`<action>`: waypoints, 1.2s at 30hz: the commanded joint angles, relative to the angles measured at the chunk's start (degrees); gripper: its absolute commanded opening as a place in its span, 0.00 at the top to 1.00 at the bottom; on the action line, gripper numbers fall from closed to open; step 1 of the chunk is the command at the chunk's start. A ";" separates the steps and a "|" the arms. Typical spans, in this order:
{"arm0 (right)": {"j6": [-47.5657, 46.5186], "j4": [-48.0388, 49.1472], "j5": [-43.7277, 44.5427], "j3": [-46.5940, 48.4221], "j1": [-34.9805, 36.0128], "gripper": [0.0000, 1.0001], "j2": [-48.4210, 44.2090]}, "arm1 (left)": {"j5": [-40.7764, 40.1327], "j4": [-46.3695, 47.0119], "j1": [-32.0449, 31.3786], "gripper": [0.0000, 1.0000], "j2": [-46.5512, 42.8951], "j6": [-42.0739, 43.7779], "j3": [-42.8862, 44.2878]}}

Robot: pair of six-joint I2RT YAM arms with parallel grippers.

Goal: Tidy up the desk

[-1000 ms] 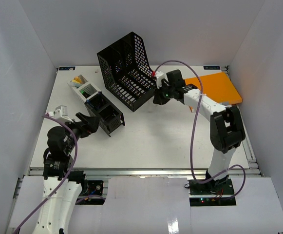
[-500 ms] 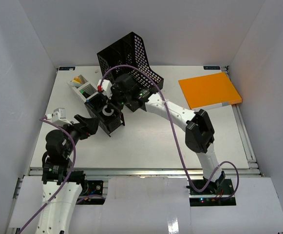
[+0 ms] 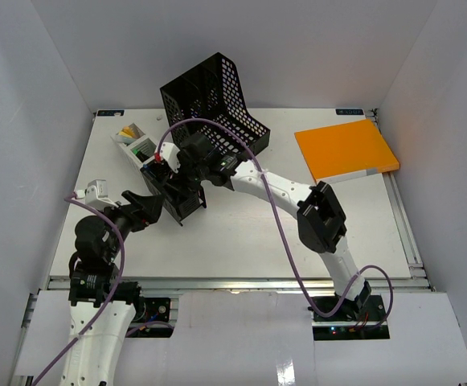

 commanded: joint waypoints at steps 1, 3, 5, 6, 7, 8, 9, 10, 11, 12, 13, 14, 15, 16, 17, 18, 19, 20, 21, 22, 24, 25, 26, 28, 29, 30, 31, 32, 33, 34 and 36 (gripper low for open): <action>-1.79 0.66 1.42 -1.55 -1.17 0.27 -9.12 | 1.33 -0.14 0.32 0.02 0.02 -0.16 1.73; -1.85 0.76 2.33 -5.09 -3.23 0.26 -13.79 | 2.21 -0.17 0.32 0.02 0.06 0.16 2.06; -0.89 0.83 3.60 -10.25 -6.81 0.26 -18.36 | 3.44 -0.07 0.32 0.02 -0.02 0.22 1.96; 0.12 0.77 4.80 -13.36 -9.49 0.26 -20.15 | 4.14 0.27 0.32 0.02 -0.12 0.01 1.57; 1.13 0.71 6.00 -16.47 -12.16 0.25 -21.94 | 4.85 0.60 0.32 0.02 -0.21 -0.20 1.17; 1.89 0.62 8.09 -19.44 -14.61 0.24 -23.51 | 5.55 1.01 0.32 0.02 -0.30 -0.46 0.63; 1.77 0.44 13.29 -21.97 -16.25 0.20 -24.32 | 6.20 1.66 0.32 0.02 -0.39 -0.88 -0.38; 1.46 0.49 18.54 -24.49 -17.73 0.16 -24.86 | 6.95 2.46 0.32 0.02 -0.49 -1.34 -1.32; 0.78 1.03 23.88 -27.00 -18.88 0.14 -24.87 | 7.91 3.60 0.32 0.02 -0.58 -1.88 -2.10; -0.22 1.33 30.19 -29.88 -19.81 0.11 -24.70 | 8.69 4.55 0.32 0.02 -0.66 -2.63 -3.02; -1.47 1.30 37.37 -32.94 -20.34 0.07 -24.00 | 9.28 5.33 0.32 0.02 -0.67 -3.63 -3.98; -1.88 1.42 42.53 -34.69 -20.58 0.04 -22.43 | 10.05 6.47 0.32 0.02 -0.43 -4.48 -4.38; -2.31 1.54 47.50 -36.39 -20.82 0.02 -20.88 | 10.81 7.57 0.32 0.02 -0.18 -5.28 -4.79; -2.98 1.54 49.57 -37.35 -20.94 0.02 -19.73 | 11.44 8.29 0.32 0.02 0.18 -5.32 -5.04; -3.26 1.65 49.74 -37.90 -21.64 0.02 -18.73 | 12.25 8.99 0.32 0.02 0.67 -5.81 -5.12; -3.53 1.76 49.91 -38.44 -22.35 0.02 -17.73 | 13.06 9.69 0.32 0.02 1.15 -6.30 -5.21; -3.80 1.87 50.08 -38.98 -23.05 0.02 -16.73 | 13.87 10.40 0.32 0.02 1.64 -6.78 -5.29; -3.85 1.82 50.04 -38.95 -23.62 0.02 -16.03 | 15.12 10.68 0.32 0.02 2.24 -7.09 -5.30; -3.93 1.80 50.02 -38.56 -24.22 0.02 -15.48 | 15.35 10.79 0.32 0.02 2.35 -7.29 -5.38; -4.10 1.68 49.63 -37.73 -25.12 0.02 -14.72 | 16.26 11.08 0.32 0.02 2.51 -7.63 -5.79; -4.38 1.19 48.71 -36.28 -26.70 0.02 -13.45 | 17.72 11.68 0.32 0.02 2.62 -8.11 -6.62; -3.97 0.06 47.99 -35.15 -27.53 0.02 -12.68 | 17.96 11.92 0.32 0.02 2.44 -8.29 -7.28; -3.49 -1.00 47.23 -34.10 -28.33 0.02 -12.01 | 18.23 12.16 0.29 0.02 2.23 -8.53 -7.86; -2.76 -2.19 45.84 -32.61 -29.81 0.02 -11.06 | 18.59 12.75 0.23 0.02 1.86 -9.18 -8.75; -2.80 -2.28 45.60 -32.42 -30.28 0.02 -10.79 | 18.77 12.99 0.28 0.02 1.71 -9.37 -9.31; -2.89 -2.33 45.43 -32.31 -30.70 0.03 -10.53 | 18.97 13.19 0.32 0.02 1.56 -9.52 -9.89; -2.96 -2.33 45.05 -32.12 -31.19 0.03 -10.22 | 19.16 13.38 0.32 0.02 1.50 -9.65 -10.21; -2.95 -2.33 44.93 -31.87 -31.78 0.04 -9.82 | 19.29 13.51 0.32 0.02 1.45 -9.69 -10.41; -2.92 -2.33 44.93 -31.57 -32.40 0.05 -9.38 | 19.40 13.62 0.32 0.02 1.41 -9.69 -10.56; -2.89 -2.35 44.91 -31.24 -32.92 0.05 -8.94 | 19.52 13.71 0.31 0.02 1.39 -9.68 -10.69; -2.89 -2.50 44.87 -30.44 -33.42 0.07 -8.08 | 19.76 13.79 0.24 0.02 1.39 -9.59 -10.85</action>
